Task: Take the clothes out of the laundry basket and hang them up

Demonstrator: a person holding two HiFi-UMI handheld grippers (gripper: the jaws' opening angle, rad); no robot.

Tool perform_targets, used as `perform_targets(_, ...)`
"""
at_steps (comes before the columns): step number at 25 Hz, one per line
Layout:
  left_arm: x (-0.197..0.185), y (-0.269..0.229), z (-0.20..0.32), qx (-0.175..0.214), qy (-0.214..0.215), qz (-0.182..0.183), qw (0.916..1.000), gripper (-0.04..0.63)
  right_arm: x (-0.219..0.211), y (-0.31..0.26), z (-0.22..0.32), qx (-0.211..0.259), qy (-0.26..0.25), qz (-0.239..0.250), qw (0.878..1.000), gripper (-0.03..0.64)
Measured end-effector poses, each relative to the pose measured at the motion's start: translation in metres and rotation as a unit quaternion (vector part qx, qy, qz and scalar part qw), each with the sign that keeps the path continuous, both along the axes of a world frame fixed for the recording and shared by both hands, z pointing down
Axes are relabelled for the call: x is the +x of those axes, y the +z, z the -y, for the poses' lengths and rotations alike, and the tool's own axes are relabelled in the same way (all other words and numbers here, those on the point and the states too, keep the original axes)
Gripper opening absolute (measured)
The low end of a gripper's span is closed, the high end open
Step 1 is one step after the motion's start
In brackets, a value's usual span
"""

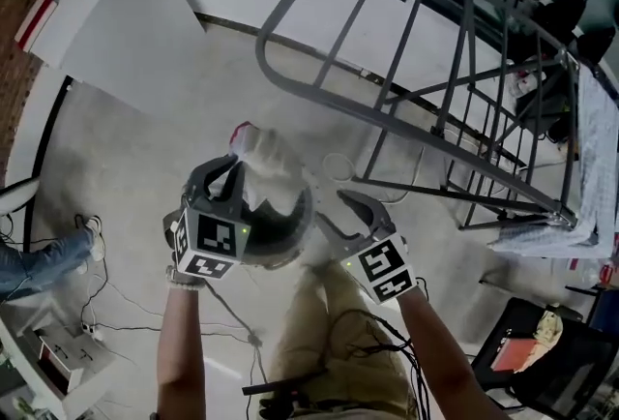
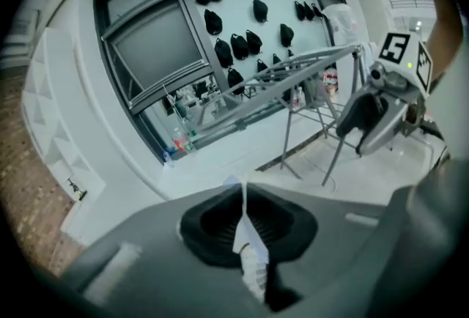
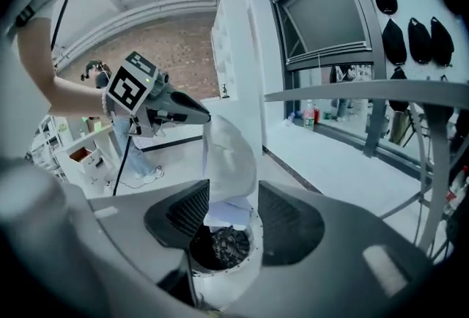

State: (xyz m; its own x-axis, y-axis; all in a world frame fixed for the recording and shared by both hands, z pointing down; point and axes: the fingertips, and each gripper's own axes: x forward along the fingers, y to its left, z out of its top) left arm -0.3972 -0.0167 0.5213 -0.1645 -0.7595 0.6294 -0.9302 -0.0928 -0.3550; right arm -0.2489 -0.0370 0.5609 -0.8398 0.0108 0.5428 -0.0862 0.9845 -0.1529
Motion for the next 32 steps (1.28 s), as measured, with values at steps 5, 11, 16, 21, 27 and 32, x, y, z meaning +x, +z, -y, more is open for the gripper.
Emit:
perform_targets(5,0.009,-0.064,-0.010,0.027,0.013,0.015,0.9995,0.011,-0.030,-0.022,-0.052,-0.036,-0.010,0.010,0.999,0.238)
perform_targets(11,0.032,-0.118,-0.017,0.046,0.044,0.034,0.9974,0.011,-0.035,-0.040,-0.091,-0.038,0.007,0.011,0.999,0.277)
perform_targets(16,0.052,-0.149,-0.020,0.064,0.072,0.032,0.9948,0.012,-0.026,-0.050,-0.098,-0.026,0.033,0.005,0.999,0.225)
perform_targets(21,0.060,-0.165,-0.015,0.070,0.106,0.044,0.9910,0.012,0.022,-0.071,-0.056,0.047,0.099,-0.014,0.994,0.046)
perform_targets(27,0.084,-0.164,0.001,0.072,0.147,0.039,0.9857,0.014,0.090,-0.138,0.020,0.179,0.168,-0.019,0.969,0.043)
perform_targets(32,0.118,-0.166,0.025,0.083,0.188,0.025,0.9784,0.017,0.129,-0.217,0.066,0.270,0.213,0.002,0.939,0.043)
